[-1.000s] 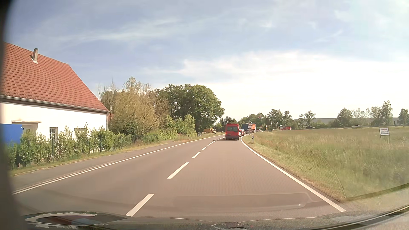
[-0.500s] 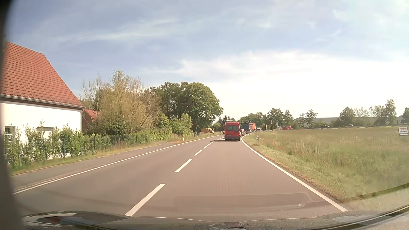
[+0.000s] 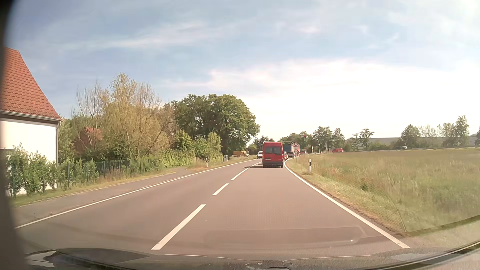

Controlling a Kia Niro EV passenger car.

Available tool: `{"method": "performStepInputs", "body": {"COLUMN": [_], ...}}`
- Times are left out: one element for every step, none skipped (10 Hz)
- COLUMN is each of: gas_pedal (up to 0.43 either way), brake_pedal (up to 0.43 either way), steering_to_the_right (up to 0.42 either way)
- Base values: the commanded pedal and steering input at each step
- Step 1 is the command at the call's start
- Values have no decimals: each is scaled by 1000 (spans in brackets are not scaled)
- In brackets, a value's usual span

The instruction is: Follow the waypoints while adhering to traffic rules and regulations

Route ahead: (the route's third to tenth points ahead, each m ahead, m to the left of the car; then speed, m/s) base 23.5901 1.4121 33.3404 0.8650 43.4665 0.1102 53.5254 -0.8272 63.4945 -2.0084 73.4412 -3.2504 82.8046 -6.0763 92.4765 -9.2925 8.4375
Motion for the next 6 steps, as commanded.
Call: {"method": "performStepInputs", "body": {"gas_pedal": [0,0,0,0,0,0], "brake_pedal": [171,183,183,177,177,177], "steering_to_the_right": [6,6,8,8,8,8]}}
